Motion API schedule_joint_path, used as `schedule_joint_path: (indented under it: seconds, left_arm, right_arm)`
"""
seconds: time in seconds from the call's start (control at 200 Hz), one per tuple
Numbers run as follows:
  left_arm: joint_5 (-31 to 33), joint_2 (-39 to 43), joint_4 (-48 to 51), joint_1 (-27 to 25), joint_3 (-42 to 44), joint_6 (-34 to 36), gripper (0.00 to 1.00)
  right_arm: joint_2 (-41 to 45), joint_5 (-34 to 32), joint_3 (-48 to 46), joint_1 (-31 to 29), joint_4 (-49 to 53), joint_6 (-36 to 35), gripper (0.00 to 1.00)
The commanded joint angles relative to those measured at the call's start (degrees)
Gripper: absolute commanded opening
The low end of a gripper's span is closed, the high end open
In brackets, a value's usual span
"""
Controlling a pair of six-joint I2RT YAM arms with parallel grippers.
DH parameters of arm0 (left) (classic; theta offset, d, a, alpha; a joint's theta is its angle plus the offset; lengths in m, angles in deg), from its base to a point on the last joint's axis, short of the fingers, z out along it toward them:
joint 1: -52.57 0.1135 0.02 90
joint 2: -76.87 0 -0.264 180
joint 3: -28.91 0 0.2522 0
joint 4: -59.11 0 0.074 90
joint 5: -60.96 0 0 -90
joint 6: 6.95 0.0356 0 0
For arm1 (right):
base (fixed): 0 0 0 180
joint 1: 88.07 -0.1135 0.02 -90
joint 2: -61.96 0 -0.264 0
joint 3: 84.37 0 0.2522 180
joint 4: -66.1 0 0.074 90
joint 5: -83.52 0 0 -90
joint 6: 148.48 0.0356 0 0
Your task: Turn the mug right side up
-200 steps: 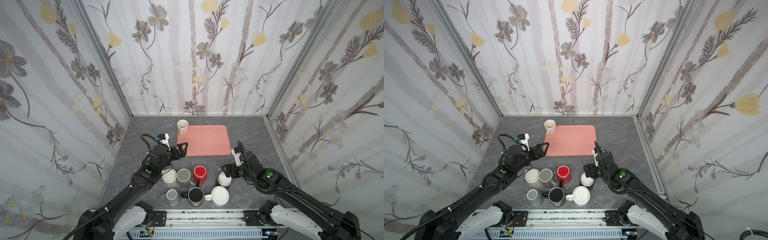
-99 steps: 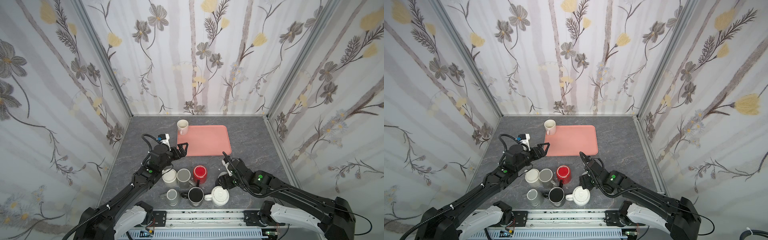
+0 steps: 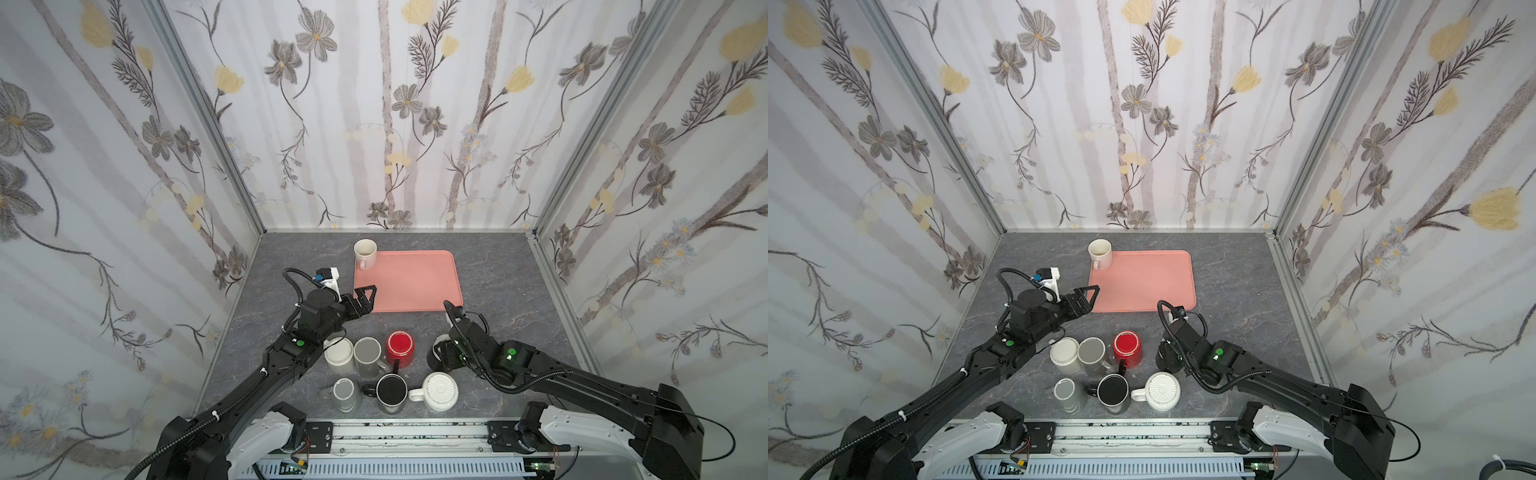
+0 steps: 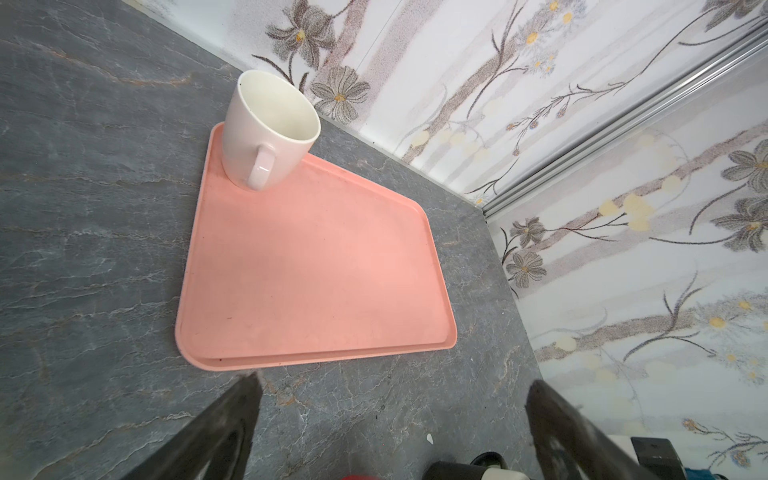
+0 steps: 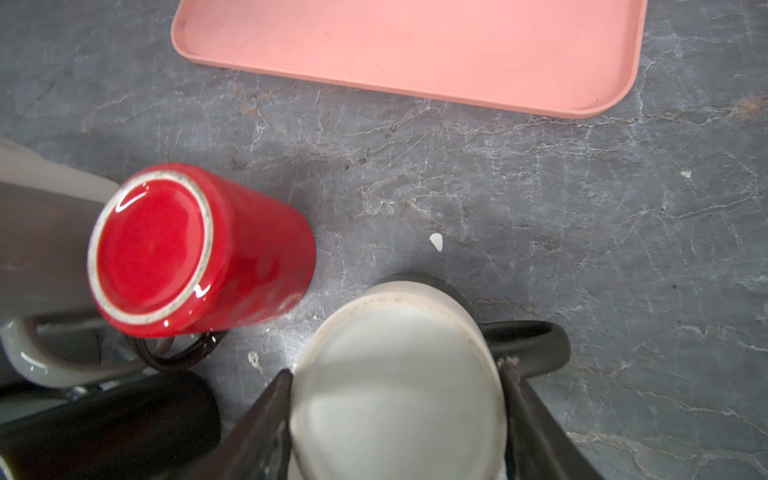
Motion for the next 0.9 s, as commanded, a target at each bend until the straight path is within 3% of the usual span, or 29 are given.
schedule_joint_path:
  seconds: [0.0, 0.22, 0.33, 0.49, 0.604, 0.724, 0.809, 0.899]
  left_arm:
    - [0.32, 0.4, -1.19, 0.09, -0.61, 0.02, 1.0]
    - [0.94, 1.77, -0.46, 0.09, -0.52, 0.22, 1.0]
    - [0.7, 1.44, -0.38, 0.09, -0.67, 0.16, 1.0]
    - [0.32, 1.15, -0.81, 0.09, -0.32, -0.06, 1.0]
    - [0.04, 1.16, -1.65, 0.1, 0.28, -0.41, 1.0]
    - [-0.12, 0.72, -1.94, 0.16, 0.38, -0.54, 1.0]
    - [-0.29, 0.55, -2.25, 0.13, 0.53, -0.76, 1.0]
    - [-0.98, 0.37, -2.67, 0.12, 0.43, -0.94, 1.0]
  right_arm:
    - [-2.74, -2.35, 1.17, 0.1, -1.33, 6.36, 0.59]
    - [-7.55, 1.87, 3.57, 2.19, -5.67, 6.65, 0.74]
    - [-7.41, 3.18, 4.15, 2.83, -6.46, 4.29, 0.88]
    - [-1.65, 2.5, 3.83, 4.97, -5.41, 1.48, 0.92]
    - [4.88, 4.88, 1.86, 13.82, -5.12, -0.75, 0.84]
    - [3.47, 8.67, 1.11, 23.05, -4.44, -4.53, 0.6]
    - [-0.73, 8.22, 1.12, 24.51, -5.53, -6.85, 0.5]
    - [-6.0, 6.27, 2.77, 24.84, -5.17, -9.24, 0.49]
